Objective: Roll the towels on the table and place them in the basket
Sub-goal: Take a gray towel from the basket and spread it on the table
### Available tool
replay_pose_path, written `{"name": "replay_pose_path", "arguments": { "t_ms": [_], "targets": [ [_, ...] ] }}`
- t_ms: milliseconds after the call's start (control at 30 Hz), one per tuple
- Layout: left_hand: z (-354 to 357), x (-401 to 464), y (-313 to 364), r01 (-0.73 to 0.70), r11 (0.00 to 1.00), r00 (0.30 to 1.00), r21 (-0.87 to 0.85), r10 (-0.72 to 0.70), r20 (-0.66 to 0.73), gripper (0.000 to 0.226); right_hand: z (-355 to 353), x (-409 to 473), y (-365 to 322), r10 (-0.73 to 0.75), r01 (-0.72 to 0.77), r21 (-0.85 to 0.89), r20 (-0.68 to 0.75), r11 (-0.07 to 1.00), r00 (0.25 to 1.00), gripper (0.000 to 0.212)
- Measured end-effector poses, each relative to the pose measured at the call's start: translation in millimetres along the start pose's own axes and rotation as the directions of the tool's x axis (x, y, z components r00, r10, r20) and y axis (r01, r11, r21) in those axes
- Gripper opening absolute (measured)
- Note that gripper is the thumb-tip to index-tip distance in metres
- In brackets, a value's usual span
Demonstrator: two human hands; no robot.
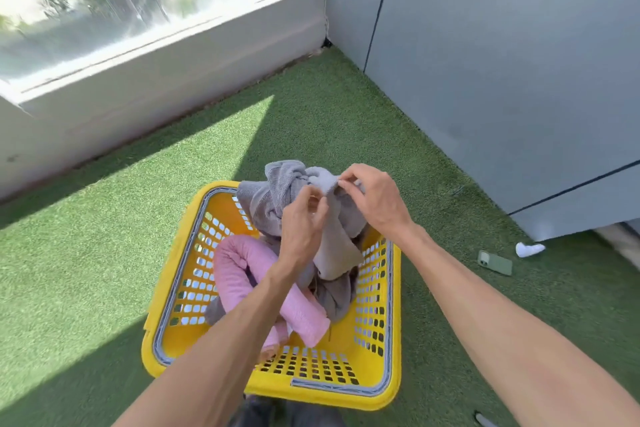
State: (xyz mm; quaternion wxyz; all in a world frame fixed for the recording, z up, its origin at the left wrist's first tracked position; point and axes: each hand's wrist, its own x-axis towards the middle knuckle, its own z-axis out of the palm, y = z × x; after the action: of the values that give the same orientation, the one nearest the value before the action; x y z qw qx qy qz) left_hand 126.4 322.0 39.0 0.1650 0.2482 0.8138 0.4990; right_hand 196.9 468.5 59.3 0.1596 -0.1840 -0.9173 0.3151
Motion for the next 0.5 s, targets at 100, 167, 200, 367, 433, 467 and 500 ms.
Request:
{"name": "replay_pose_path", "arguments": {
  "t_ms": [100,167,200,367,433,467,500],
  "targets": [
    [-17.7,11.3,43.7,-0.095,0.992,0.995,-0.078,0.096,0.018,0.003,-31.5,-0.3,-20.5,0.134,-0.132,0.157,-0.005,0.979,0.991,0.004],
    [-31.6,21.5,81.0,-0.171,0.98,0.983,-0.106,0.176,0.049,0.003,-55.2,-2.2,-34.6,0.252,-0.238,0.323,0.0,0.916,0.968,0.006],
    [-38.8,25.5,101.1,-0.214,0.969,0.972,-0.124,0.224,0.077,0.003,-67.6,-3.7,-42.6,0.288,-0.269,0.424,0.019,0.865,0.957,0.01],
    [-70.1,32.6,190.2,-0.441,0.884,0.862,-0.156,0.466,0.201,0.002,-132.0,-15.9,-91.2,0.298,-0.219,0.595,-0.036,0.773,0.954,0.019],
    [-81.5,30.1,224.5,-0.54,0.826,0.796,-0.162,0.563,0.22,0.004,-161.2,-24.0,-112.4,0.332,-0.178,0.578,-0.173,0.796,0.927,0.012],
    [-86.7,27.7,241.1,-0.586,0.794,0.76,-0.165,0.609,0.229,0.005,-176.3,-29.1,-122.8,0.341,-0.161,0.566,-0.228,0.808,0.912,0.01],
    [-90.9,25.3,256.4,-0.624,0.763,0.727,-0.17,0.646,0.232,0.006,-192.0,-35.0,-134.1,0.341,-0.144,0.551,-0.274,0.822,0.899,0.007]
  ]
}}
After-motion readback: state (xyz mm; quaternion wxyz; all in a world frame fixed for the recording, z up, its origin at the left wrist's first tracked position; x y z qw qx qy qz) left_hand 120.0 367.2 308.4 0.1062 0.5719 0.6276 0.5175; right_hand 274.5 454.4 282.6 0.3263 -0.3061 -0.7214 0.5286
